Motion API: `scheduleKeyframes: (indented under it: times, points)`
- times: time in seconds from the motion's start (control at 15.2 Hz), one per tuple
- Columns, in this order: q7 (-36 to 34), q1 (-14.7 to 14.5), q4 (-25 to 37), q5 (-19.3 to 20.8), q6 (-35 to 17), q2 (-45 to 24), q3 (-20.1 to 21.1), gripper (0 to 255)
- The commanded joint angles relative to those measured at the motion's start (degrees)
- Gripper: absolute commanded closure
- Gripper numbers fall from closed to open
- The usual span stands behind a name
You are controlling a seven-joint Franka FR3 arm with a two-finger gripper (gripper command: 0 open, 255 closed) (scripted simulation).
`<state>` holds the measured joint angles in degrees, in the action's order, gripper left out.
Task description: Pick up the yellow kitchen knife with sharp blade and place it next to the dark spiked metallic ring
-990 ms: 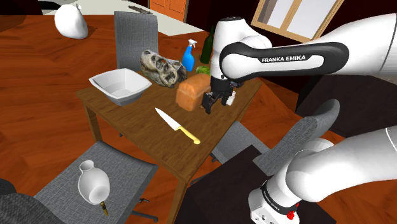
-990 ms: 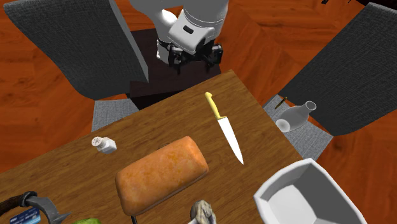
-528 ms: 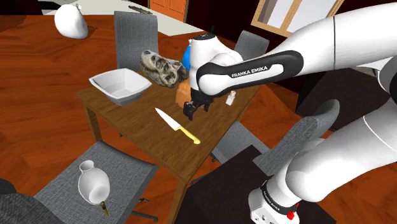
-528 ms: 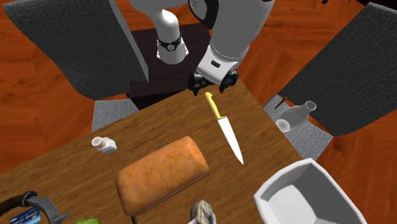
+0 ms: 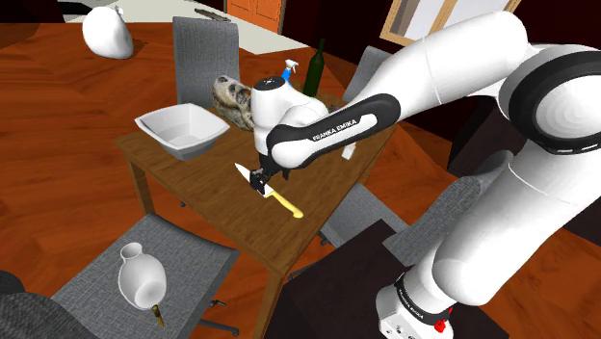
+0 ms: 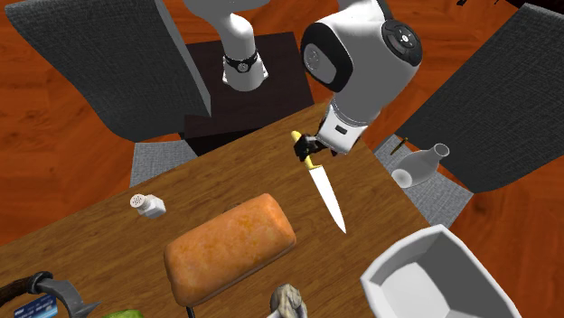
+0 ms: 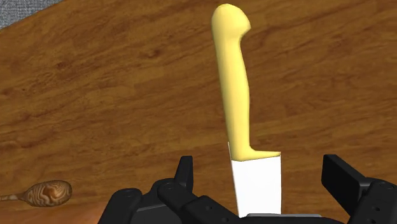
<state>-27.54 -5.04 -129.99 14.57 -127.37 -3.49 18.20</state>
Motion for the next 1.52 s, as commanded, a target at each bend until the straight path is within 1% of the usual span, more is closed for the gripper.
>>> scheduleKeyframes:
  times: [0.0,0.4,0.86,0.92,1.45]
  points:
    - [-0.86,-0.25,0.14,1.42,-1.90,-2.17,0.07,0]
    - [-2.33,0.07,-1.26,3.65,-5.79,-4.96,-0.50,0]
    - [-2.33,0.07,-1.26,3.65,-5.79,-4.96,-0.50,0]
    - [-2.33,0.07,-1.25,3.65,-5.79,-4.97,-0.50,255]
    - [-2.62,-0.07,-1.31,3.68,-5.82,-5.01,-0.40,255]
